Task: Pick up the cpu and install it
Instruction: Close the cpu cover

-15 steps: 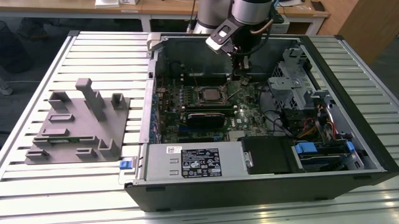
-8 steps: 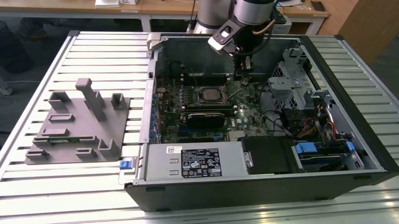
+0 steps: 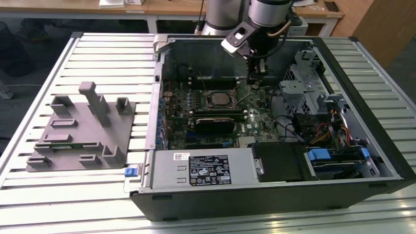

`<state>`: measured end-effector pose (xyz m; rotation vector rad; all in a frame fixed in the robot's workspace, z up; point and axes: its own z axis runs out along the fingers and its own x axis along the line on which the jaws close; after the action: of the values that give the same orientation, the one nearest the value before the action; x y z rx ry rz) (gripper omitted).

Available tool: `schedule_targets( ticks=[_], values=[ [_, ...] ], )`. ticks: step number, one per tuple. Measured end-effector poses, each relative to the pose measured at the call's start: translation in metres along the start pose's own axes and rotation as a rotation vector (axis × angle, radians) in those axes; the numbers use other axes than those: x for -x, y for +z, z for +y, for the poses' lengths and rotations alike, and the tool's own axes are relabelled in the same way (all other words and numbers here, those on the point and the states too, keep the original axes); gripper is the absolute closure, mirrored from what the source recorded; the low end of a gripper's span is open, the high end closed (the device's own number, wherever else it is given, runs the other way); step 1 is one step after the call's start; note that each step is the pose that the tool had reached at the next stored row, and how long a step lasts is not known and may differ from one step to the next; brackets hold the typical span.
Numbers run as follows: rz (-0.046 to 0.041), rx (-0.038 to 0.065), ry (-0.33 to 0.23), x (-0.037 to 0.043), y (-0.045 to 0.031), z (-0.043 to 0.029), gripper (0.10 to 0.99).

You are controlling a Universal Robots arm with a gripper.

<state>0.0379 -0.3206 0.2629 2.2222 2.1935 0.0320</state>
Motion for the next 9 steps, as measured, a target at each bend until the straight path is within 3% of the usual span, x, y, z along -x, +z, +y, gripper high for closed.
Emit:
schedule_targets(
  ticks=[9],
  values=[
    [0.0003,0.0,0.0,-0.0024,0.002,0.0125,0.98]
  ],
)
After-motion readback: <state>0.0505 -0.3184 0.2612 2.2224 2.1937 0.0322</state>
